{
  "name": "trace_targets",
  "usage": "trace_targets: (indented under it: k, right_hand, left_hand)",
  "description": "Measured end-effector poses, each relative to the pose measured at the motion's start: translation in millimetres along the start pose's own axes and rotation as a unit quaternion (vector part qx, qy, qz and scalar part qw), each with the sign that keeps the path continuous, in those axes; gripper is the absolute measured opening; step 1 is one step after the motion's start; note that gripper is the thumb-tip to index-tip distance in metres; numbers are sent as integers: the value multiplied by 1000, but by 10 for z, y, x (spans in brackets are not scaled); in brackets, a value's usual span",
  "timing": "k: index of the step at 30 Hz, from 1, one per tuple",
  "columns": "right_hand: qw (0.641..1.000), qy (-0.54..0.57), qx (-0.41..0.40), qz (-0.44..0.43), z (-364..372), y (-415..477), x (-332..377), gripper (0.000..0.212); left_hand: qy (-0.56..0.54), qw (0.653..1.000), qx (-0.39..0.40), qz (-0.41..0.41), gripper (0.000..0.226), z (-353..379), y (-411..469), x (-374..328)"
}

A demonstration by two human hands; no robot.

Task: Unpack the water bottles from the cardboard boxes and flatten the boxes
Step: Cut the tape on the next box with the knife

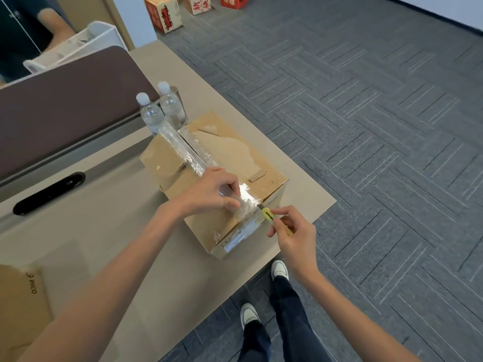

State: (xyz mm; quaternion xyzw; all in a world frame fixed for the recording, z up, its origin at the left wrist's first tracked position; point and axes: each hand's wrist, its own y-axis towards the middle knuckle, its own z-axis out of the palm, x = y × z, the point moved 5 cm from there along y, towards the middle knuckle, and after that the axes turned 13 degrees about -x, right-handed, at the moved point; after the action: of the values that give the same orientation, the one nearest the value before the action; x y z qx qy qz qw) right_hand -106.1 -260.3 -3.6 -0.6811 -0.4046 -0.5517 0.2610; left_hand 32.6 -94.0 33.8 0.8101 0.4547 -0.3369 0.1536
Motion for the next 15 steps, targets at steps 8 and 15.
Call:
trace_targets:
  k: [8,15]
  right_hand:
    - [991,-102,33,-81,220,-8,4,19]
    - [984,-120,26,-131,334,163,215,14]
  left_hand:
    - [43,996,-32,65,23,-258,-146,-97]
    - [92,995,-38,25,20,-504,-414,-235]
